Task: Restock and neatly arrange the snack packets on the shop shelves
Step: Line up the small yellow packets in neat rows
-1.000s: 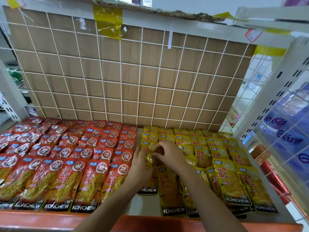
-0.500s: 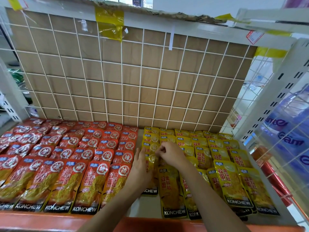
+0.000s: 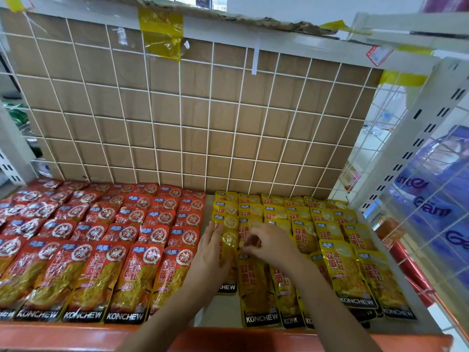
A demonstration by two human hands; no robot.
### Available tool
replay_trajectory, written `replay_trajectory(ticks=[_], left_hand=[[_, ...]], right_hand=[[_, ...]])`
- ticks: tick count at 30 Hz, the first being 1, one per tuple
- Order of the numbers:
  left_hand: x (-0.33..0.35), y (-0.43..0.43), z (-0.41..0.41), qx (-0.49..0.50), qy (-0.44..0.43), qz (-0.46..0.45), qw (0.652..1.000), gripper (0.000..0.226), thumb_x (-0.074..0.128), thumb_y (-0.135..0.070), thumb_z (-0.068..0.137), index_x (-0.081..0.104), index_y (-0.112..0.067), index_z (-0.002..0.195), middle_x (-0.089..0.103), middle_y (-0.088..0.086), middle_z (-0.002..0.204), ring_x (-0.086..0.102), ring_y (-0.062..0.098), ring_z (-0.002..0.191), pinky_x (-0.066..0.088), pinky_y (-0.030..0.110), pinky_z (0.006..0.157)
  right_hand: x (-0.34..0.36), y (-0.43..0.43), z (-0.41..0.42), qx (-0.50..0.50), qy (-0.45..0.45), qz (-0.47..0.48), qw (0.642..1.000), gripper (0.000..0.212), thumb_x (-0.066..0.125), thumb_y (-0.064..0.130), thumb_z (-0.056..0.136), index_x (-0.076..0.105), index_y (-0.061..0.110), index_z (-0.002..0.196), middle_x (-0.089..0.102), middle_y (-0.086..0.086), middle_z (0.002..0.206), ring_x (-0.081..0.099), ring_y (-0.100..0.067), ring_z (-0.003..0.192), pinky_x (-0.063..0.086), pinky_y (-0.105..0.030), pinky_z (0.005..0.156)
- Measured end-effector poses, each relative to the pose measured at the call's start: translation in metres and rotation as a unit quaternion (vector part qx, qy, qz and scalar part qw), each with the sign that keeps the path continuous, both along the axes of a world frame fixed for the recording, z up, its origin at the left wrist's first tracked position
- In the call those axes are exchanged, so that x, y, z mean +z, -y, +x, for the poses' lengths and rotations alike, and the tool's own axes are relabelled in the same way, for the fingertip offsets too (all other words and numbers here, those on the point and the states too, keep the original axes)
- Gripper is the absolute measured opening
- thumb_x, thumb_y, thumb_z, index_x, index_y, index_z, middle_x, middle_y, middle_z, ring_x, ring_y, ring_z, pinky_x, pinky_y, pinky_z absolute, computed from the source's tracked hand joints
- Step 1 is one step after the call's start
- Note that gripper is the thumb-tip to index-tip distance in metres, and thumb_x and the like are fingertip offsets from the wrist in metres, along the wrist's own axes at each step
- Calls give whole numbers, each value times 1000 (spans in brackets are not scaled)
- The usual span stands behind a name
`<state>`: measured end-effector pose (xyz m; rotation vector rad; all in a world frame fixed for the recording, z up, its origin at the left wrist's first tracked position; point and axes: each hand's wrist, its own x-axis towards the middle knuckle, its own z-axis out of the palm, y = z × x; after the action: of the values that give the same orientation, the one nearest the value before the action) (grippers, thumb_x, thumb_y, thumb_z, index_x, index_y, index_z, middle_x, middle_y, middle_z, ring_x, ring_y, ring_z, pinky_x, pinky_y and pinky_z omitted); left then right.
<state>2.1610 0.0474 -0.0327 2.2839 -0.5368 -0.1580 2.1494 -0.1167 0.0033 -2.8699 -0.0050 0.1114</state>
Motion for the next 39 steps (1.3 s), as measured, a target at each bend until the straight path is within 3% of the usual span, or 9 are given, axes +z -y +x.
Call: replay_trajectory(ticks=[3,7,13,17,20,23,29,35,39], left_hand=[[-1,0,-2,-30,0,24,999,79,58,-22,91,4,-22,149,-6,1,156,-4,17,144,14,33,114],[-3,2,-2,-53,5,40,998,77,56,-21,92,4,-21,149,-11,1,156,-14,16,143,5,30,114],[-3,1,0,-60,0,31,998,76,55,-13,91,5,-23,148,-10,-1,156,-14,15,142,4,31,114],[4,-3,-4,-38,35,-33,998,65,55,-10,91,21,-22,146,10,0,155,3,17,144,17,34,114],[8,-13,-5,-19,76,-98,992,54,56,-14,91,35,-22,140,32,-12,141,32,8,132,32,22,102],[15,-20,-5,-5,-13,-138,990,51,60,-17,89,40,-28,135,51,-16,119,53,1,104,49,20,82],[16,-27,-7,-10,-23,-105,994,48,65,-8,84,50,-29,125,52,-15,91,57,1,74,48,12,56],[17,-33,-6,7,70,53,996,51,61,-24,88,42,-23,135,51,-9,118,44,14,116,35,22,94],[13,-31,-6,14,117,179,977,53,57,-37,89,37,-26,138,43,-10,134,31,15,127,22,28,104]], right_hand=[[4,0,-11,28,-47,-46,997,36,65,41,80,57,24,111,36,1,145,38,-19,128,32,-35,105],[3,-2,-11,27,-61,-34,997,41,68,36,78,55,23,114,38,-1,142,36,-19,129,29,-36,106],[-1,1,-9,2,-38,80,996,11,64,29,84,54,25,87,53,10,98,47,-9,97,38,-24,82],[2,2,-9,-9,-28,172,985,16,63,21,86,52,28,77,54,12,80,52,-7,77,42,-21,66],[6,0,-9,-11,9,244,970,21,64,16,85,54,30,73,57,12,76,55,-6,73,41,-19,64],[8,-9,-6,-11,38,287,957,13,66,14,83,59,22,76,59,11,73,56,-2,70,43,-16,65],[3,-27,-3,-1,47,312,949,4,66,11,83,65,13,86,60,14,74,54,7,66,39,-6,63],[-2,-15,-13,-50,118,257,958,8,61,17,87,64,18,94,62,11,87,57,-2,82,42,-9,69],[-3,-8,-20,-57,140,243,958,7,61,16,87,64,18,93,60,16,85,55,3,83,43,-12,72]])
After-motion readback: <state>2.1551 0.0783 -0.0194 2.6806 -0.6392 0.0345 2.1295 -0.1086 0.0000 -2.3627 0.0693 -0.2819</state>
